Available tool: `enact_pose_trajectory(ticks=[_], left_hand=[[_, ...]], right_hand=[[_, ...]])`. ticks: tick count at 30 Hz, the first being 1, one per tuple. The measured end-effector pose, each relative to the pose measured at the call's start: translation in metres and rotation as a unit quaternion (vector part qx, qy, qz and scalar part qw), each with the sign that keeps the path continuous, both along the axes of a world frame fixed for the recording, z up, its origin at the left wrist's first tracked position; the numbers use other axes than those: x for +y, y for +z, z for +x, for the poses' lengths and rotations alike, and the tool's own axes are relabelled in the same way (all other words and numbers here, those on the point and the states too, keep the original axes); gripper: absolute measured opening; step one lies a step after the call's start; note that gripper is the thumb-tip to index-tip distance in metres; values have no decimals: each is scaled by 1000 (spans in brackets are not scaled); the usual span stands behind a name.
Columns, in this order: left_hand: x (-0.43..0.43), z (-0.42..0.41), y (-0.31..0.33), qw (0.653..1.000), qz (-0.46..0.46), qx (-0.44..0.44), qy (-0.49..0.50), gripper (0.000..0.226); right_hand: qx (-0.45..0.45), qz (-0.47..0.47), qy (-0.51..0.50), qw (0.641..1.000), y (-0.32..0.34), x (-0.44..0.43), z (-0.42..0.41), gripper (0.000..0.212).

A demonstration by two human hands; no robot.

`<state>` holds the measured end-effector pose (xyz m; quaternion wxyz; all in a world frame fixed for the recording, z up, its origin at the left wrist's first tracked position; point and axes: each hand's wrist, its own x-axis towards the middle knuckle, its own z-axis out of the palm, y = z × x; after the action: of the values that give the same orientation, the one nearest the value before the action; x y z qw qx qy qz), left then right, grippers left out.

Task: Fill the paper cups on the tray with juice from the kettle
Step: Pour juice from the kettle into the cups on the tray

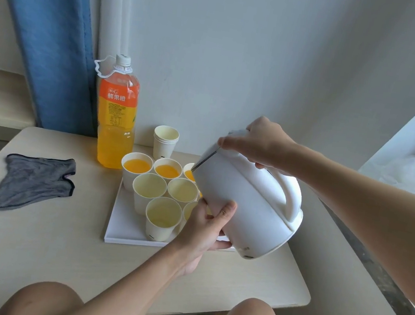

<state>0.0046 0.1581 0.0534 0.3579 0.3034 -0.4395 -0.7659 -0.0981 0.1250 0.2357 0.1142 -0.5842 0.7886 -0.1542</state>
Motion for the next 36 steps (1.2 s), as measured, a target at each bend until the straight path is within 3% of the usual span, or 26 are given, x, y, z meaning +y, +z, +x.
enact_pose_trajectory(ticks=[6, 12, 22, 30, 36], left_hand=[[0, 8, 1, 1000, 12, 10, 4, 64], [3, 10, 2, 999, 31, 18, 0, 45], [2, 7, 0, 998, 52, 30, -11, 62], [2, 5, 2, 997, 66, 47, -11, 51], [1, 6, 3, 996, 63, 61, -14, 66]], right_hand=[[7, 12, 7, 1000, 0, -7, 12, 42], [20, 27, 0, 999, -3, -14, 17, 41], [43, 30, 0, 999, -4, -16, 19, 42], [59, 31, 5, 998, -3, -19, 20, 43], [65, 30, 13, 997, -1, -19, 23, 40]])
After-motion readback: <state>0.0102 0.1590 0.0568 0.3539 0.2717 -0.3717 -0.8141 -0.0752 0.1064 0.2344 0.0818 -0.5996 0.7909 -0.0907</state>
